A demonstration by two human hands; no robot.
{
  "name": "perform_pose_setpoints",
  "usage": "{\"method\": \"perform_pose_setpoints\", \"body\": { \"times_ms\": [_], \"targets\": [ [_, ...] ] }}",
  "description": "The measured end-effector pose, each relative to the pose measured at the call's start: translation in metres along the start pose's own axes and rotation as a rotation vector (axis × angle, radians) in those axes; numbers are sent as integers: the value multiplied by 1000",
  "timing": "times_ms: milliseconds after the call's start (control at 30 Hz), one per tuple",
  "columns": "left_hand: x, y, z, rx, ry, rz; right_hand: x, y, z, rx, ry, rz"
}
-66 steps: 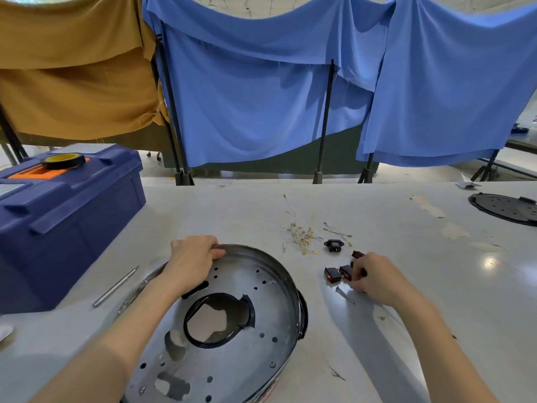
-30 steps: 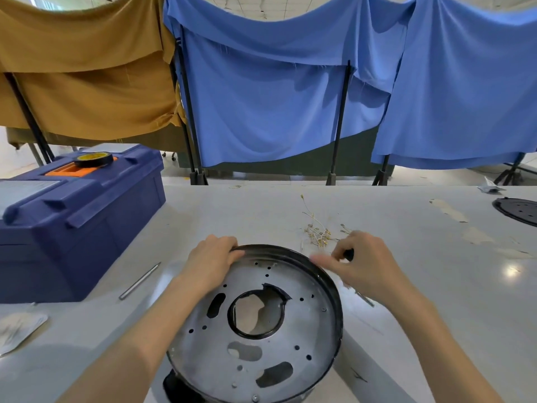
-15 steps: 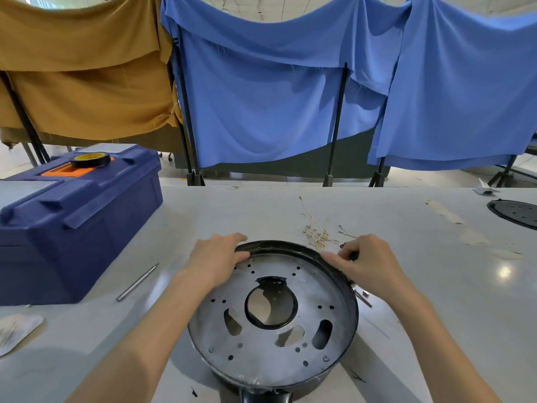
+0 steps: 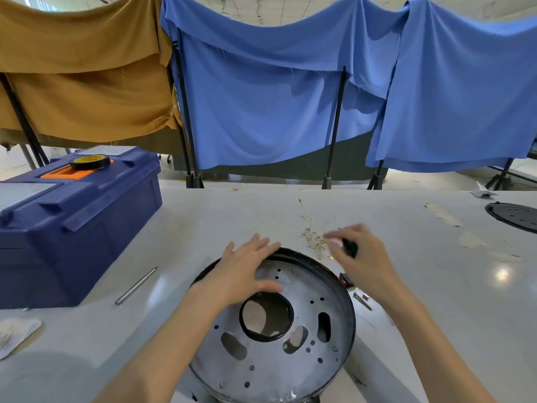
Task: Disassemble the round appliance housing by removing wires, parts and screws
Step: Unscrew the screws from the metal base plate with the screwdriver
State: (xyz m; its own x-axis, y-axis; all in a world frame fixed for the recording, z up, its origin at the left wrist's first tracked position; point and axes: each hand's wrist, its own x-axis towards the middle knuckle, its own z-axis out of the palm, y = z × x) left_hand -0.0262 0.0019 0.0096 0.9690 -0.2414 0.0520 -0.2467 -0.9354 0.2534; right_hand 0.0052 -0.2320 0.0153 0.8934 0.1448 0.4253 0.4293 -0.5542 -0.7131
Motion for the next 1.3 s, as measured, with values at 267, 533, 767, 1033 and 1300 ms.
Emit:
{"method": "perform_pose_setpoints", "body": {
  "times_ms": [267, 533, 767, 1033, 1300],
  "targets": [
    [-1, -4, 13, 29, 306, 180, 18, -41, -23, 777, 389, -116],
    [-3, 0, 21, -185, 195, 69, 10, -43, 34, 772, 290, -35],
    [-1, 2, 21, -256, 187, 54, 7, -34, 41, 720, 349, -72],
    [-3, 5, 17, -261, 179, 44, 7, -33, 43, 684, 378, -103],
    [-4, 4, 18, -259, 182, 53, 8, -33, 43, 690, 376, -104]
  ]
}}
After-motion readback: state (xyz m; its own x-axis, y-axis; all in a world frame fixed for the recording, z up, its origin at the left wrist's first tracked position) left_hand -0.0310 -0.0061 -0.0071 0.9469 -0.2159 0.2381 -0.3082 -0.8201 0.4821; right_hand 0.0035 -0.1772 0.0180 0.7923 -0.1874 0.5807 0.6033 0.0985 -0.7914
